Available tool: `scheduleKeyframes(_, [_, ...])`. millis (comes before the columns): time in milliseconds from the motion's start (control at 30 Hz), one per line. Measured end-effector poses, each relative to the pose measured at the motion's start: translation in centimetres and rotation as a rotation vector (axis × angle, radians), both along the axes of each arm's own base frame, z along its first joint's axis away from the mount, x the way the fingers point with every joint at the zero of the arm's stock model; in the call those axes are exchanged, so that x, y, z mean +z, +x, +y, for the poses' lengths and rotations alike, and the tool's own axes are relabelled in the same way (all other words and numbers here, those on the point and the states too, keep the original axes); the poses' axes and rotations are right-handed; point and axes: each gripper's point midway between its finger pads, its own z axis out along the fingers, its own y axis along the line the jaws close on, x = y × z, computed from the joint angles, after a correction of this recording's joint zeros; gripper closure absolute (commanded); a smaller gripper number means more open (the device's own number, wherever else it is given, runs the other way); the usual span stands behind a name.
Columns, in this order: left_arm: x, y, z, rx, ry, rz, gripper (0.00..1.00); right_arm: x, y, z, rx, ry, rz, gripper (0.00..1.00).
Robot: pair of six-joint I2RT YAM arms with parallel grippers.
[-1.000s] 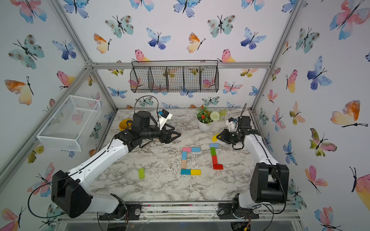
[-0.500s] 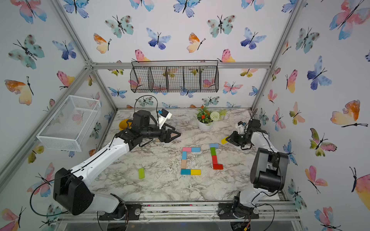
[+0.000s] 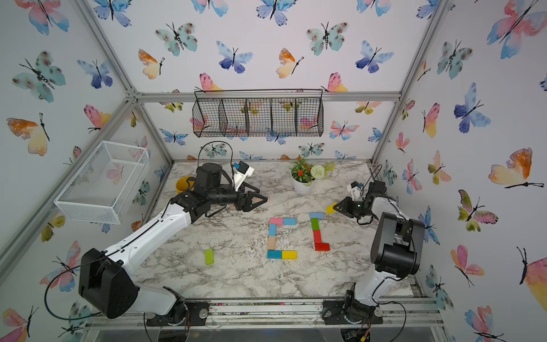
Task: Assemble the letter c with building blocks
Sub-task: Assemble the building block at the center of the board.
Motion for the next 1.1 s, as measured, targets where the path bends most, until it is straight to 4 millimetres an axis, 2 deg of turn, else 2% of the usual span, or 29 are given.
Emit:
scheduleKeyframes(533, [-0.1,0.4,0.4,0.013,-0.005,0.002,0.25,-2.2,-0.7,0.1,0.002,0.019,0.012,0.87])
scheduleKeyframes(1100, [-0.1,0.4,0.4,0.017,-0.01,0.013,0.25,-3.8,-0.2,0.0,0.004,0.045,0.024,0.8])
